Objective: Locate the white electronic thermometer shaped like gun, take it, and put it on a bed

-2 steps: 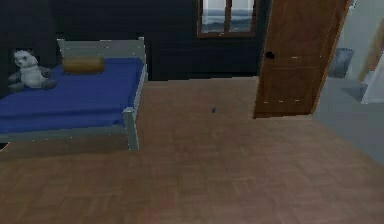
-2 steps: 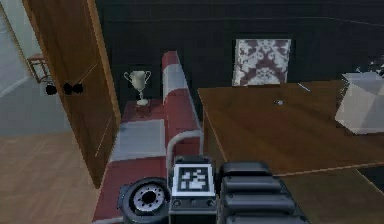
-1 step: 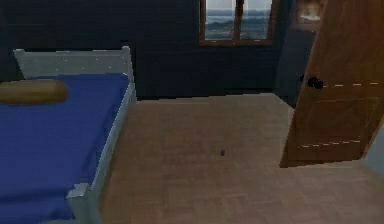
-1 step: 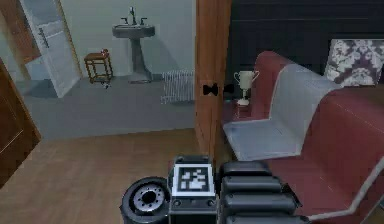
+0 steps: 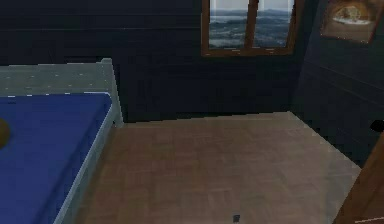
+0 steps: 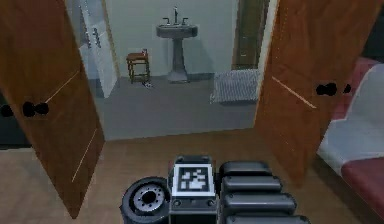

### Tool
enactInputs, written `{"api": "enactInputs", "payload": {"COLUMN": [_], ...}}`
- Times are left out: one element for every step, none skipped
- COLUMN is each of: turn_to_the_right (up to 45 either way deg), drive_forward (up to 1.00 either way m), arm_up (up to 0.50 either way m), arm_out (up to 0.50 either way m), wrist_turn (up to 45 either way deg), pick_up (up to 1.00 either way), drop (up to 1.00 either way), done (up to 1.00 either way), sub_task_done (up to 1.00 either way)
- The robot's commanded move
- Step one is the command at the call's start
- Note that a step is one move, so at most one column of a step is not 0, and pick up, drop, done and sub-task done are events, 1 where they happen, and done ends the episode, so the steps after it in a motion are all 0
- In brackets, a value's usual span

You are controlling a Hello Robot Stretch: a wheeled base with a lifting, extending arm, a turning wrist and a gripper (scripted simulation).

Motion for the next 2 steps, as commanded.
{"api": "enactInputs", "payload": {"turn_to_the_right": [0.0,-15.0], "drive_forward": [0.1,0.0], "arm_up": [0.0,0.0], "arm_out": [0.0,0.0], "wrist_turn": [0.0,0.0], "pick_up": [0.0,0.0], "drop": [0.0,0.0], "done": [0.0,0.0], "sub_task_done": [0.0,0.0]}}
